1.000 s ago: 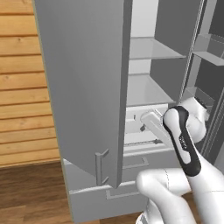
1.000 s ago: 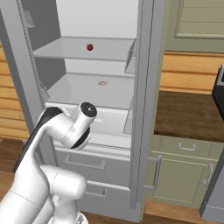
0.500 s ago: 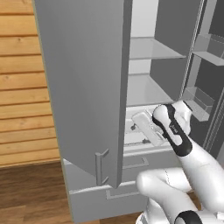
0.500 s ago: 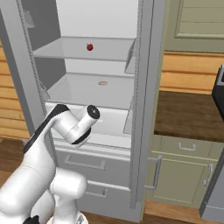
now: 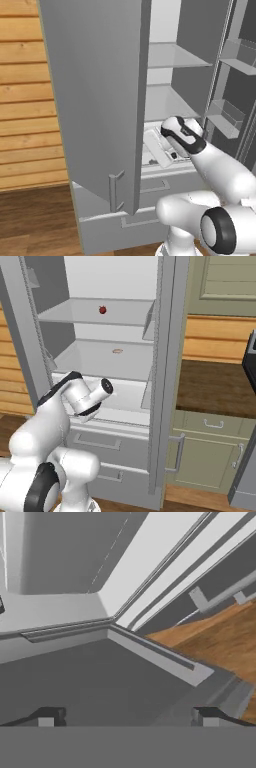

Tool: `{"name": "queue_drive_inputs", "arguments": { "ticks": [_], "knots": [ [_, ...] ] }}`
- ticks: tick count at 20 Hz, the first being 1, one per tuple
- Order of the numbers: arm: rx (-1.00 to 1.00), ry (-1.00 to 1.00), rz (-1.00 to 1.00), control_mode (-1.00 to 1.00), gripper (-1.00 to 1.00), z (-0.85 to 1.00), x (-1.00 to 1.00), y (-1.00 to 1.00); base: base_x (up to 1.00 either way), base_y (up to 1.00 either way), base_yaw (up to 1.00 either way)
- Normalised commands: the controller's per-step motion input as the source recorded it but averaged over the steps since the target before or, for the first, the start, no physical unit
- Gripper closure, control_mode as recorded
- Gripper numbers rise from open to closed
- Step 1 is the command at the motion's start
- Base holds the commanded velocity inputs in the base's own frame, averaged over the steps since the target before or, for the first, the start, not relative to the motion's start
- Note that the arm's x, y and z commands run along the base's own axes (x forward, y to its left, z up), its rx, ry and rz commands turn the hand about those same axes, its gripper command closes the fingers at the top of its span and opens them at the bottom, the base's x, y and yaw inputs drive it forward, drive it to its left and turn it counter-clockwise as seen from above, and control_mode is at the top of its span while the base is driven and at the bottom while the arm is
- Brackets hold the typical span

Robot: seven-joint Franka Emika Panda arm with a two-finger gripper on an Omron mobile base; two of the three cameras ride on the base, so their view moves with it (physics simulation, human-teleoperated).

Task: Take the strawberry from the fridge and place it on top of the pancake, located on the dining counter.

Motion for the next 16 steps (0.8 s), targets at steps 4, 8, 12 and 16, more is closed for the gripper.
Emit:
{"name": "queue_drive_inputs", "arguments": {
  "ticks": [4,8,12,16],
  "knots": [
    [0.09,0.06,0.09,-1.00,-1.00,-0.13,0.34,0.31,0.00,0.00,0.00],
    [0.09,0.04,0.14,-1.00,-1.00,-0.09,0.31,0.26,0.00,0.00,0.00],
    [0.05,0.00,0.12,-1.00,-1.00,-0.01,0.03,0.34,0.00,0.00,0.00],
    [0.00,0.00,0.06,-1.00,-1.00,0.00,-0.46,0.51,0.00,0.00,0.00]
  ]
}}
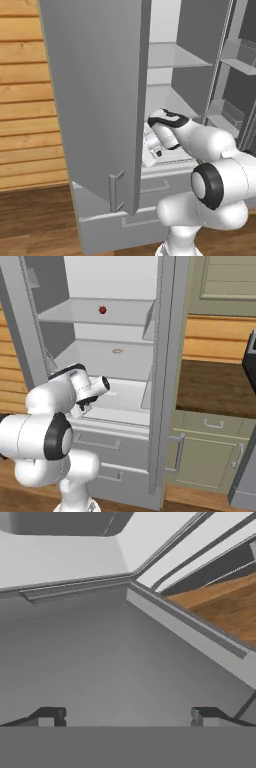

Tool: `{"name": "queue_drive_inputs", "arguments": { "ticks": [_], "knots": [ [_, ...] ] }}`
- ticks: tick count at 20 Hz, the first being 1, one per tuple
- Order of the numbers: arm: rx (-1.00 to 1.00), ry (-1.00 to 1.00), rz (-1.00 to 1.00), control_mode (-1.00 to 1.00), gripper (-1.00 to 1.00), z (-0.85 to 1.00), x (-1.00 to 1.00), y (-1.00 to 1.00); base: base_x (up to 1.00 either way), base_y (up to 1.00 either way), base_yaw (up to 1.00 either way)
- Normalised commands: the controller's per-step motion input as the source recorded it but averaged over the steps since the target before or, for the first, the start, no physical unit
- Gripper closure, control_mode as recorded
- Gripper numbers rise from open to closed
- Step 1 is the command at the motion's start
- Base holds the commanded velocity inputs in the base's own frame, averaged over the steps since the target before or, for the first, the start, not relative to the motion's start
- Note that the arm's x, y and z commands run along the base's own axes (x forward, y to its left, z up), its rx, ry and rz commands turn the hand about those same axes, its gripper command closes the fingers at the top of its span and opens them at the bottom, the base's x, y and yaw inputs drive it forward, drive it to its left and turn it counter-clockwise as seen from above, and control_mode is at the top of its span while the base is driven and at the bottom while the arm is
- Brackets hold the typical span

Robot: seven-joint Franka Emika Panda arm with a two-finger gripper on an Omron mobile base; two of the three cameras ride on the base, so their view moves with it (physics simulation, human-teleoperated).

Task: Take the strawberry from the fridge and place it on top of the pancake, located on the dining counter.

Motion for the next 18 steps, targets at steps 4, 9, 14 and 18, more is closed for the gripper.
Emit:
{"name": "queue_drive_inputs", "arguments": {
  "ticks": [4,9,14,18],
  "knots": [
    [0.00,0.00,0.03,-1.00,-1.00,0.00,-0.63,0.56,0.00,0.00,0.00],
    [0.00,0.00,0.04,-1.00,-1.00,0.00,-0.54,0.72,0.00,0.00,0.00],
    [0.00,0.00,0.06,-1.00,-1.00,0.00,-0.23,0.87,0.00,0.00,0.00],
    [0.00,0.01,0.05,-1.00,-1.00,0.00,-0.03,0.97,0.00,0.00,0.00]
  ]
}}
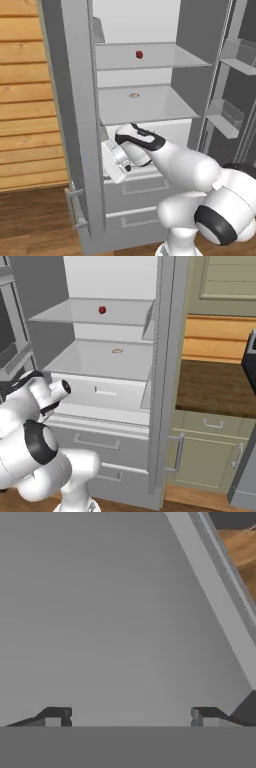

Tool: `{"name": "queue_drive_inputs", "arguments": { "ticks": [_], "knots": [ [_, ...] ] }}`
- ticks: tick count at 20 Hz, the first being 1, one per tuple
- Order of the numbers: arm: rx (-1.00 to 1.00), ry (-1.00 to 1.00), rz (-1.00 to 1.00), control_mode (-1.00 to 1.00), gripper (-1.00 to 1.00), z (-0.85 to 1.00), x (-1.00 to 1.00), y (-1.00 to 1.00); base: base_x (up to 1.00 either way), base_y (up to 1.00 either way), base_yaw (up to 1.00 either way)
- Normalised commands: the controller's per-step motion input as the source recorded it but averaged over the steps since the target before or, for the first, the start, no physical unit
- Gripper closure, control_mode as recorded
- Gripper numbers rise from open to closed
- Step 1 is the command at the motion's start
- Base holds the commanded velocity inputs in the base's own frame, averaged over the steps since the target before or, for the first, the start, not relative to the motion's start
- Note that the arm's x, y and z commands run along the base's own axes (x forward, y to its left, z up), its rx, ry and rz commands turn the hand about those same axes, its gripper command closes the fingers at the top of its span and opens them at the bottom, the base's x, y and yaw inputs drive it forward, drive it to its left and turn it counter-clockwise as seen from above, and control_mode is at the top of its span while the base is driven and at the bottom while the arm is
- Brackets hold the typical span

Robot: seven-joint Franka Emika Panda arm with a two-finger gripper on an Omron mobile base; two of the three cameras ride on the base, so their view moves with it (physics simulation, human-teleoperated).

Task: Take the strawberry from the fridge and place it on top of the pancake, located on the dining counter.

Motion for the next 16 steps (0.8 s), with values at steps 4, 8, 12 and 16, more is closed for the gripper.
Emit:
{"name": "queue_drive_inputs", "arguments": {
  "ticks": [4,8,12,16],
  "knots": [
    [0.00,0.02,0.05,-1.00,-1.00,0.00,0.00,0.94,0.00,0.00,0.00],
    [0.00,0.00,0.04,-1.00,-1.00,0.00,0.00,0.86,0.00,0.00,0.00],
    [0.00,0.00,0.03,-1.00,-1.00,0.00,0.00,0.71,0.00,0.00,0.00],
    [0.00,0.00,0.00,-1.00,-1.00,0.00,-0.05,0.03,0.00,0.00,0.00]
  ]
}}
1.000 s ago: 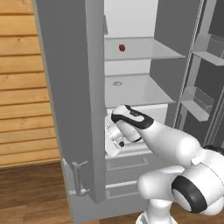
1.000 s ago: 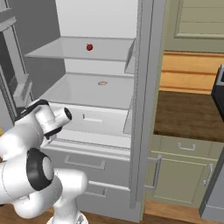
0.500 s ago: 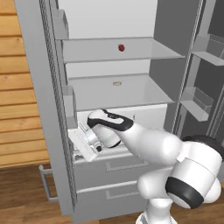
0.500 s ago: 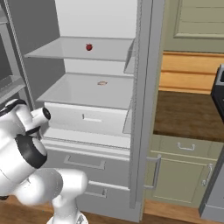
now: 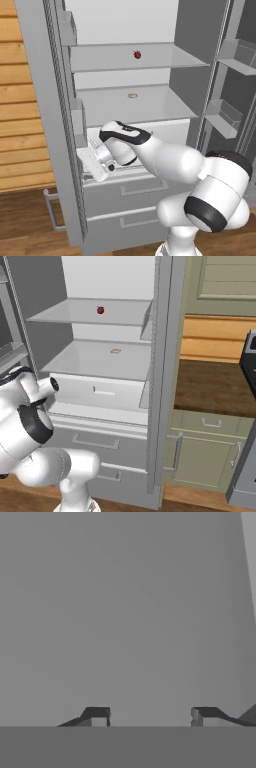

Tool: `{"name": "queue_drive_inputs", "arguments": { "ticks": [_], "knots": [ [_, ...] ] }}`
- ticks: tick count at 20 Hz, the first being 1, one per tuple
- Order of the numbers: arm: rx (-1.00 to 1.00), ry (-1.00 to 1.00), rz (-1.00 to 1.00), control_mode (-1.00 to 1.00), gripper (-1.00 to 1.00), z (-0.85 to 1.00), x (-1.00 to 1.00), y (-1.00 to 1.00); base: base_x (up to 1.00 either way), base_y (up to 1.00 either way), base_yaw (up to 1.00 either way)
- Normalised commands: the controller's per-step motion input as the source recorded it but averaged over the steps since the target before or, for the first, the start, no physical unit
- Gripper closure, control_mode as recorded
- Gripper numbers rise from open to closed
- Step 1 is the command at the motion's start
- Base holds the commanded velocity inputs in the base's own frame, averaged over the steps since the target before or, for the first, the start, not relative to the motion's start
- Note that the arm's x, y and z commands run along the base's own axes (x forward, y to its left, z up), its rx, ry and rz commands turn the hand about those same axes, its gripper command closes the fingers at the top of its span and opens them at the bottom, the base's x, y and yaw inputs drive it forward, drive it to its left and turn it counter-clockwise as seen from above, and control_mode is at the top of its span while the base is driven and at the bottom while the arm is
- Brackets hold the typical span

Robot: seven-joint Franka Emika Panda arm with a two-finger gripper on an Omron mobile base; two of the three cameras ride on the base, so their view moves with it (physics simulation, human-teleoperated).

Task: Take the strawberry from the fridge and place it on top of the pancake, located on the dining counter.

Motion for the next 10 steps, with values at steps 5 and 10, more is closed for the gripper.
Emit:
{"name": "queue_drive_inputs", "arguments": {
  "ticks": [5,10],
  "knots": [
    [0.00,0.00,0.00,-1.00,-1.00,0.14,0.00,-0.56,0.00,0.00,0.00],
    [-0.01,-0.02,-0.04,-1.00,-1.00,0.23,-0.04,-0.59,0.00,0.00,0.00]
  ]
}}
